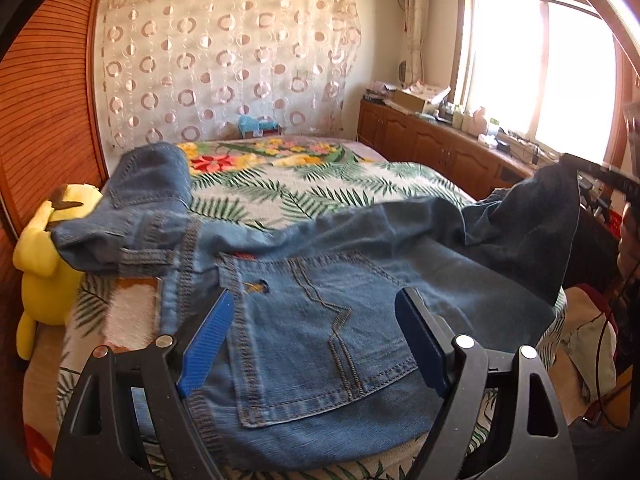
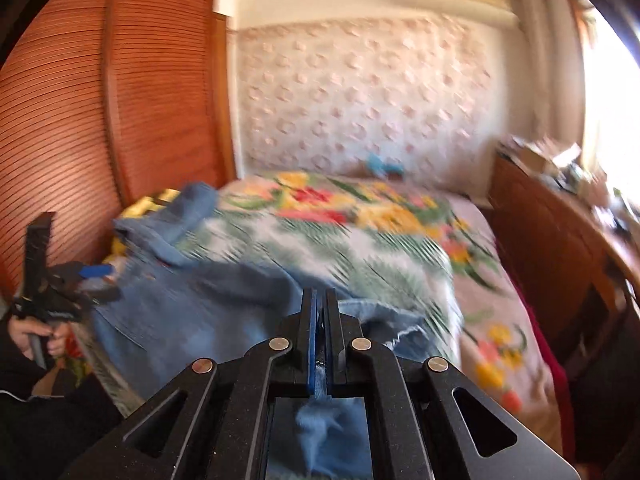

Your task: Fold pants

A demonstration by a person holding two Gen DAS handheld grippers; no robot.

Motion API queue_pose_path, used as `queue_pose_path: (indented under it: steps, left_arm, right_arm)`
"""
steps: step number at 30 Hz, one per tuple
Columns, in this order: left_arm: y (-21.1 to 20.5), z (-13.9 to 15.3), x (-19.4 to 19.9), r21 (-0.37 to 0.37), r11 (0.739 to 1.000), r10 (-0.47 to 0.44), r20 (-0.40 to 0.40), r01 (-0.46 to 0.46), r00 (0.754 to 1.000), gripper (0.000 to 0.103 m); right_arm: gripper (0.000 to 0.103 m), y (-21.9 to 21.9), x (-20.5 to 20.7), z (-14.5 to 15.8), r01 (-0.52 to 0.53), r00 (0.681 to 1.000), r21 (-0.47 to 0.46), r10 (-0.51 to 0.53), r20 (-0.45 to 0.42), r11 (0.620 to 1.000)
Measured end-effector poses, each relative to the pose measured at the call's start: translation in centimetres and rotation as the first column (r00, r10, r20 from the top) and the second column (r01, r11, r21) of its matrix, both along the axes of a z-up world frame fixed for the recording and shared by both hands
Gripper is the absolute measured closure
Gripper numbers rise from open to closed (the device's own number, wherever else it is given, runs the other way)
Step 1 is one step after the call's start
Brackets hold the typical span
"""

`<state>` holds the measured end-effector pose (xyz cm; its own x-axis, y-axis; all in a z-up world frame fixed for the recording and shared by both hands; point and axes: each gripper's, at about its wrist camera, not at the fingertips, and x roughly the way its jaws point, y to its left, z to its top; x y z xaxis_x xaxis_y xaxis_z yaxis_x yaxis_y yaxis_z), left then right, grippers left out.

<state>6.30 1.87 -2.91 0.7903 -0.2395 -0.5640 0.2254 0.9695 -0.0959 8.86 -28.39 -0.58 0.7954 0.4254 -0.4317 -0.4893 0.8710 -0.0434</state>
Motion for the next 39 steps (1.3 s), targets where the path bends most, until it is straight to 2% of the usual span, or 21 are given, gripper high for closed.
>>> queue_pose_path:
  steps: [4,8,11,15,18,20,26,29,39]
  left_arm:
    - [1.3,1.0,-0.8,-0.006,1.0,0.026,0.028,-0.026,0.999,0.02]
    - [3.1,1.6,-1.5,-0.018,0.998,0.062,0.045,-0.061,0.997,0.02]
    - [4.4,1.4,-1.7,-0.027,0.996,0.083,0.044,-0.082,0.996,0.02]
    - [5.3,0.6,-1.7,-0.034,0.994,0.102,0.03,-0.101,0.994,0.02]
    - [5.5,0.1,-1.7,-0.038,0.994,0.106,0.02,-0.105,0.994,0.02]
    - [5.6,-0.2,-1.5,-0.042,0.994,0.104,0.013,-0.103,0.995,0.02]
    - [4.1,-1.0,-1.0,-0.044,0.997,0.067,-0.004,-0.067,0.998,0.02]
    - [2.9,-1.6,-0.2,-0.042,0.998,0.035,-0.021,-0.035,0.999,0.02]
    - [-1.7,-2.0,2.0,-0.032,0.996,-0.089,-0.045,0.088,0.995,0.02]
  right_arm:
    - [0.101,5.0,0.1,2.7,-0.128,0.99,-0.019,0.129,0.053,0.992]
    - [0.101,10.1,0.6,4.1,-0.249,0.966,-0.023,0.25,0.058,0.968]
    - [0.101,13.3,1.6,3.9,-0.305,0.951,-0.047,0.307,0.045,0.951]
    - [0.101,16.0,3.6,2.3,-0.338,0.941,-0.052,0.338,-0.017,0.94]
    - [0.099,15.6,5.9,2.0,-0.33,0.943,-0.054,0.327,-0.055,0.943]
    - [0.086,15.5,6.5,2.5,-0.312,0.95,-0.062,0.309,-0.053,0.948]
    - [0.063,15.1,6.0,1.7,-0.238,0.971,-0.075,0.235,-0.047,0.968]
    - [0.059,14.1,5.9,0.7,-0.194,0.98,-0.076,0.19,-0.064,0.978]
    - [0.058,11.6,5.3,-2.5,-0.055,0.991,-0.097,0.043,-0.13,0.994]
